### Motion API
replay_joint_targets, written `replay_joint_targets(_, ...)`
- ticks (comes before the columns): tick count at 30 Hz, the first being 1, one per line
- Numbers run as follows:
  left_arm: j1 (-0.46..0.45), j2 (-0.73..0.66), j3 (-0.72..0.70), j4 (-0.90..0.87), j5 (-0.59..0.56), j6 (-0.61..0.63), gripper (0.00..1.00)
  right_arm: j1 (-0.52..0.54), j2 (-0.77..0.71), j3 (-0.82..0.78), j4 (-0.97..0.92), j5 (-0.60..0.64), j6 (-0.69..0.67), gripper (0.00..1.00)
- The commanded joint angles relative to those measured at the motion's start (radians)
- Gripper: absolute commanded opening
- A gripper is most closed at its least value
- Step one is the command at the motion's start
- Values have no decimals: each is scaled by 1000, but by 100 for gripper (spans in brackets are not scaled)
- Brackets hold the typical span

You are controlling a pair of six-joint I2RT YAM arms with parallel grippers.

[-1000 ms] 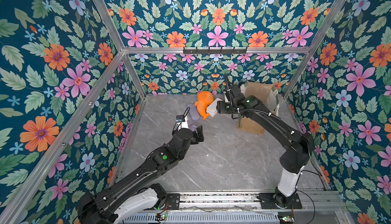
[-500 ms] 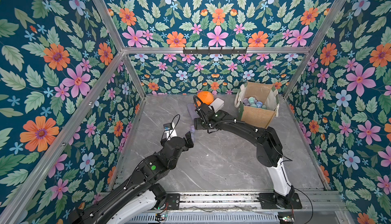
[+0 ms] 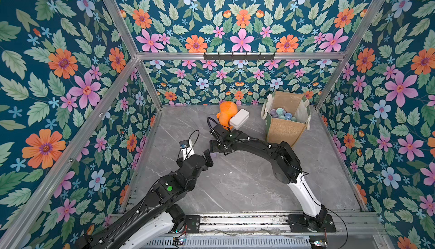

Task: Put the hourglass into the canvas bag
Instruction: Pick up the hourglass from the center of the board.

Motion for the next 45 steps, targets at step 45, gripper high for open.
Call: replay_joint_targets(45,2,17,2,35,-4,-3,100,17,4,-35,-101,114,-99,41)
